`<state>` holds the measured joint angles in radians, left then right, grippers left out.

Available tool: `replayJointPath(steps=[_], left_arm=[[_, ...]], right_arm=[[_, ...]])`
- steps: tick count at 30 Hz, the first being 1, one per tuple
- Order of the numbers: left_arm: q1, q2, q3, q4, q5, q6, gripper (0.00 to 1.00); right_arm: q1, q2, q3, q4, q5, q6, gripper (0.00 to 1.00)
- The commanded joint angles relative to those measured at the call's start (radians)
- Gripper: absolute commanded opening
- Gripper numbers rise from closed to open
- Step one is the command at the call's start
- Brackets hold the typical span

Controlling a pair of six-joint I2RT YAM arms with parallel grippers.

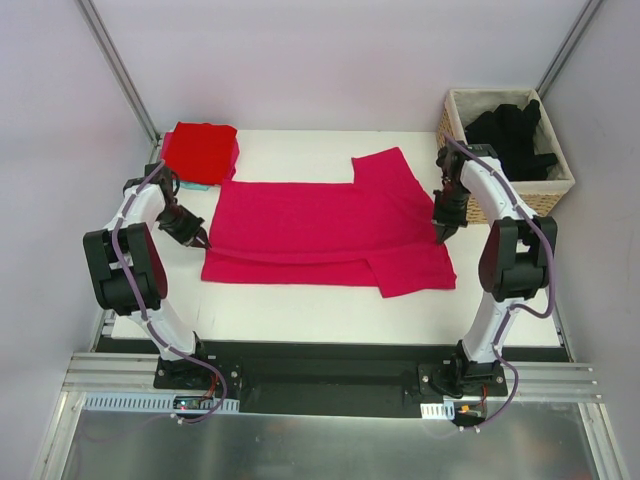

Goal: Fold and stack the t-shirts

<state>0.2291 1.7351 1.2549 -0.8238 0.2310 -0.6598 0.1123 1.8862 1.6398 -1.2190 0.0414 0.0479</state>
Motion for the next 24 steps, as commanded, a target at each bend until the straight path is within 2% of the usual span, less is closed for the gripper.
replayJointPath(steps=[1, 9, 15, 24], left_arm=[[-0.005, -0.040, 0.024, -0.021, -0.018, 0.003, 0.00], [-0.005, -0.072, 0.014, -0.032, -0.055, -0.014, 0.00], [-0.007, -0.039, 0.041, -0.031, -0.038, -0.027, 0.00], [-0.028, 0.004, 0.087, -0.029, -0.022, -0.031, 0.00]], right_arm=[[-0.011, 0.016, 0.017, -0.019, 0.023, -0.014, 0.01], [-0.062, 0.030, 0.058, -0.014, 0.023, -0.029, 0.01], [-0.086, 0.070, 0.092, 0.001, 0.005, -0.042, 0.01], [-0.089, 0.188, 0.172, 0.015, -0.018, -0.065, 0.01]])
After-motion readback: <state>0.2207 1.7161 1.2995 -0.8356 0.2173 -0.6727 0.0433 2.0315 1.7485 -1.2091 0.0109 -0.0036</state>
